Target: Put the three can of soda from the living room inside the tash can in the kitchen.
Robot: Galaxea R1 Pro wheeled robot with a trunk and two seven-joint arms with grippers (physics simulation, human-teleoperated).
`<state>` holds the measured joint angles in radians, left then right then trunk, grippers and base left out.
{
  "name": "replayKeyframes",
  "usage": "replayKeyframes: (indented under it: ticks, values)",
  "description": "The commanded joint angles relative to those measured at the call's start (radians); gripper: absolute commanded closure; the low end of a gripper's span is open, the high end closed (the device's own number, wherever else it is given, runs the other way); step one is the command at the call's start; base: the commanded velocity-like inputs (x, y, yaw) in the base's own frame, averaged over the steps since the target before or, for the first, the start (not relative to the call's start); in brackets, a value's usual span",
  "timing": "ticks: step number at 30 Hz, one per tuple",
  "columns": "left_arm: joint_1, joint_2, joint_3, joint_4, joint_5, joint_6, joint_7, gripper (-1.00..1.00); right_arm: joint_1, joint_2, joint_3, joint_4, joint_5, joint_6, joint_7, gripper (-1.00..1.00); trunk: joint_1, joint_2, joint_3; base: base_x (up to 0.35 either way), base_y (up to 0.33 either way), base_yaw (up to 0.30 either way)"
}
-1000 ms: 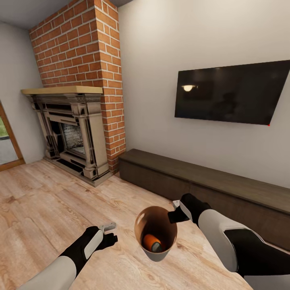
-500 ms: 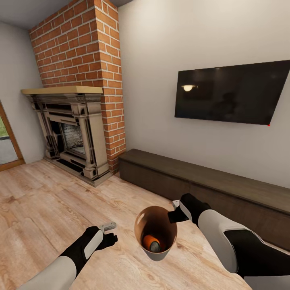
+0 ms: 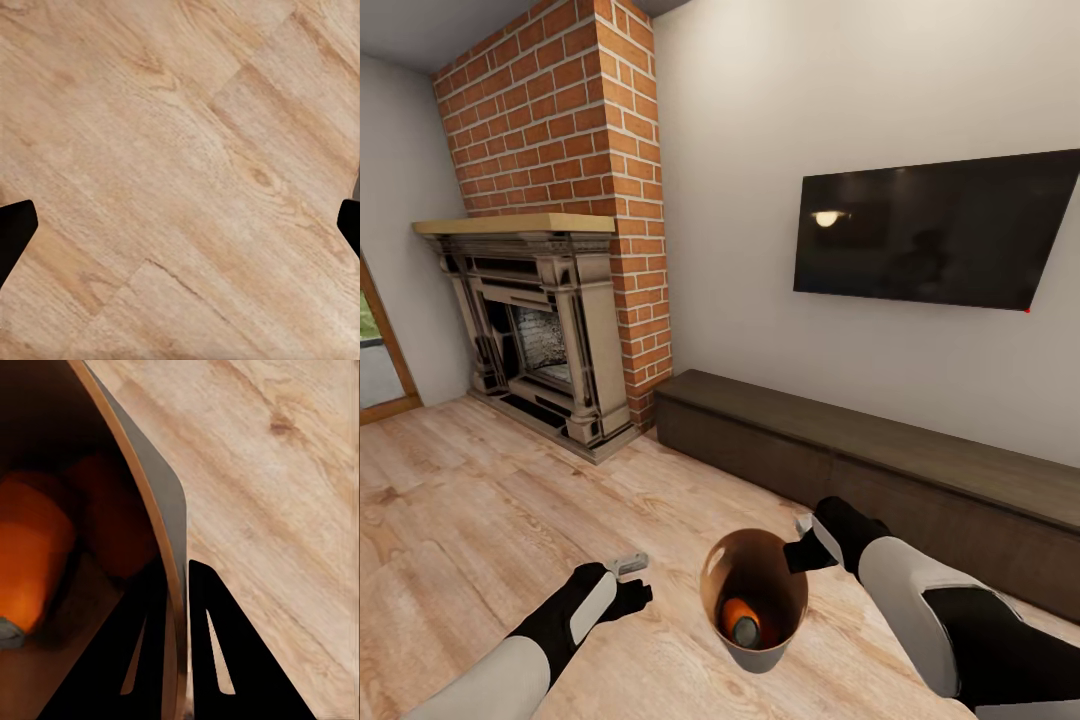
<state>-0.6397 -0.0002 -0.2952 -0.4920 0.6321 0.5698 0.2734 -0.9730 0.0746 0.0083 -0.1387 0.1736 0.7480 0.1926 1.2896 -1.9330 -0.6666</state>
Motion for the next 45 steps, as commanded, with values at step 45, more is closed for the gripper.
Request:
replayKeyframes:
  ticks: [45]
  values:
    - [0.002, 0.069, 0.001, 0.007, 0.001, -0.071, -0.126, -1.00, 0.016, -0.020, -0.004, -0.007, -0.019, -0.001, -0.075, 1.00, 0.000, 0.000, -0.006, 0.000, 0.000, 0.099]
